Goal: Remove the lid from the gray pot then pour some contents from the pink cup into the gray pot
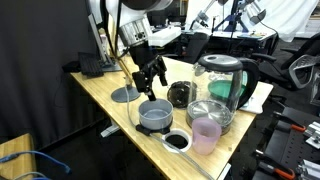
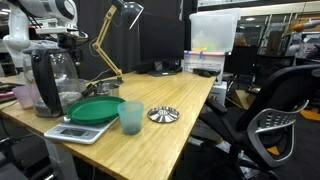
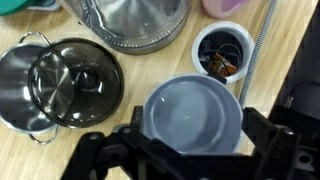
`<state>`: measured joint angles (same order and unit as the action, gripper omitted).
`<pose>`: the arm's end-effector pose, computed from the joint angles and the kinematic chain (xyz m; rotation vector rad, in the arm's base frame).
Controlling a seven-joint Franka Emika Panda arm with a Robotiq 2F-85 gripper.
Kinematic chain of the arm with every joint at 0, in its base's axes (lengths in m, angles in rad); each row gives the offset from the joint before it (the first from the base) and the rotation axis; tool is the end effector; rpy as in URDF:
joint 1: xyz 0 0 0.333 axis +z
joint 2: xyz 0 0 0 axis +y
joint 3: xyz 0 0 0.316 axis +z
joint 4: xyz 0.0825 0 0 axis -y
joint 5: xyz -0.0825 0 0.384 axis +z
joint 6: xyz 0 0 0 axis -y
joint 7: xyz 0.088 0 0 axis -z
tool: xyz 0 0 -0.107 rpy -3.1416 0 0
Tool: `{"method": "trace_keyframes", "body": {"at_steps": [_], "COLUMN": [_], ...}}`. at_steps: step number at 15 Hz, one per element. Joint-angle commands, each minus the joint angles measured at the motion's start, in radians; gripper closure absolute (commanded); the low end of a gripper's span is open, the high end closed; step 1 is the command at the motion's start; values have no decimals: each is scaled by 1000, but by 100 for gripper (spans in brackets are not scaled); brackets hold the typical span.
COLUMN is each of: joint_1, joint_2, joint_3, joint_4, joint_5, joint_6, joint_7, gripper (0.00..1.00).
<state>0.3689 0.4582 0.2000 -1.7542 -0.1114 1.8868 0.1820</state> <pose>0.5319 0.3197 0.2914 2.9170 0.6405 -0.4358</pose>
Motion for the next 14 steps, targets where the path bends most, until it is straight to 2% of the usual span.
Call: {"method": "trace_keyframes", "body": {"at_steps": [1, 8, 14], "joint_1": [19, 49, 125], "joint_2": [-58, -96, -146], "joint_3": [34, 78, 118], "joint_4": [-80, -260, -371], "joint_5": [-12, -23, -119], "joint_6": [93, 216, 301], "joint_7": [-31, -57, 14], "gripper": [0, 0, 0]}}
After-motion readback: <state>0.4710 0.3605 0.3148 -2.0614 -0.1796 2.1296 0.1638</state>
